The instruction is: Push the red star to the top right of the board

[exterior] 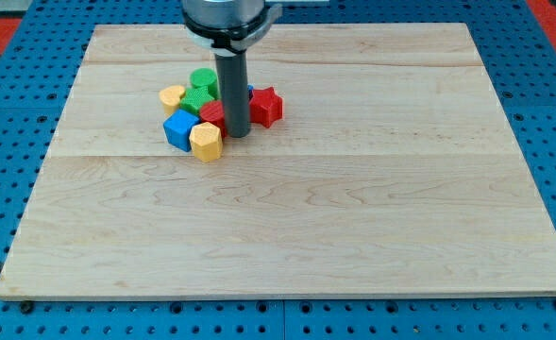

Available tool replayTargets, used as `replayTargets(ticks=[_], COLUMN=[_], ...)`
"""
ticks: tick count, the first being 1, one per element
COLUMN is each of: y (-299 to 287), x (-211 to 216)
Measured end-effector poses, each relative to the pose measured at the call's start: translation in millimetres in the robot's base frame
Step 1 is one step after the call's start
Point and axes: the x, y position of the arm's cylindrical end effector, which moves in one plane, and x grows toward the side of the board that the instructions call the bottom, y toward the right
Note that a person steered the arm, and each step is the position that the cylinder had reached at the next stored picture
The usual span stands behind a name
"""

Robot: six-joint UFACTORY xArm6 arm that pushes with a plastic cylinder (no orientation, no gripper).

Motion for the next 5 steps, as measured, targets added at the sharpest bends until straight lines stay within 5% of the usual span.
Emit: replayTargets(ticks=[1,3,5], y=[-11.0,92.4,189.2], x=[-17.1,-35.2,-138.6])
